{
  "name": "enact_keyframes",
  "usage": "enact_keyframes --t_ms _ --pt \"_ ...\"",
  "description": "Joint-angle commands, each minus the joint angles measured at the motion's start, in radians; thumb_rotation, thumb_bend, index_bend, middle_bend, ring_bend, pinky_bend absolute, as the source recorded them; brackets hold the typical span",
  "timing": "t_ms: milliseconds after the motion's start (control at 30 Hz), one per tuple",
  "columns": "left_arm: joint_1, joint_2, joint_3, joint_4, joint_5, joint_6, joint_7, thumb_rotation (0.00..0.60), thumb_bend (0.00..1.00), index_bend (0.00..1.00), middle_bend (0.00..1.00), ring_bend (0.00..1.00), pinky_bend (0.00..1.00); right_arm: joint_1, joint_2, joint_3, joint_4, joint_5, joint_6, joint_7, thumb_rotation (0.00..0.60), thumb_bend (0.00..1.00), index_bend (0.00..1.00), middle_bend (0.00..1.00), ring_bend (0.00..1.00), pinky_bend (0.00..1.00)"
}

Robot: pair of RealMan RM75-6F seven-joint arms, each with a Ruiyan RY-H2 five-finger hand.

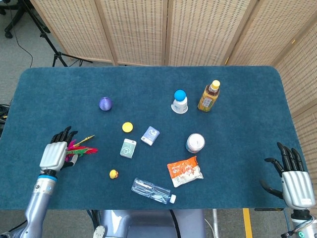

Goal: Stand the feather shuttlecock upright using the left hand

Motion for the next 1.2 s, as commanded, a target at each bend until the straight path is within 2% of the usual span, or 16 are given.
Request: enact_keyframes --t_ms 33,267,700,1200 --pt "-0.041 -0.023 -0.004 0.003 -0.06 -0.019 0.052 0.6 0.38 0.26 0.0 0.07 0.11 -0.001 0.0 0.001 0.0 0.0 0.002 0.002 0.6 0.21 0.31 0.0 0.0 0.0" --pt "-0.074 -0.05 0.011 0.007 -0.084 0.0 0.106 0.6 0.38 0.33 0.0 0.07 0.11 -0.001 0.0 0.004 0.003 0.0 0.006 0.01 0.6 0.21 0.31 0.0 0.0 0.0" --pt "-0.108 -0.096 0.057 0.026 -0.103 0.033 0.181 0.6 0.38 0.34 0.0 0.07 0.11 -0.003 0.003 0.01 0.005 0.006 0.013 0.022 0.6 0.21 0.31 0.0 0.0 0.0" --pt "-0.114 -0.142 0.068 0.094 -0.084 0.085 0.182 0.6 0.41 0.43 0.0 0.07 0.11 -0.005 0.004 0.01 0.002 -0.001 0.02 0.019 0.6 0.21 0.31 0.0 0.0 0.0"
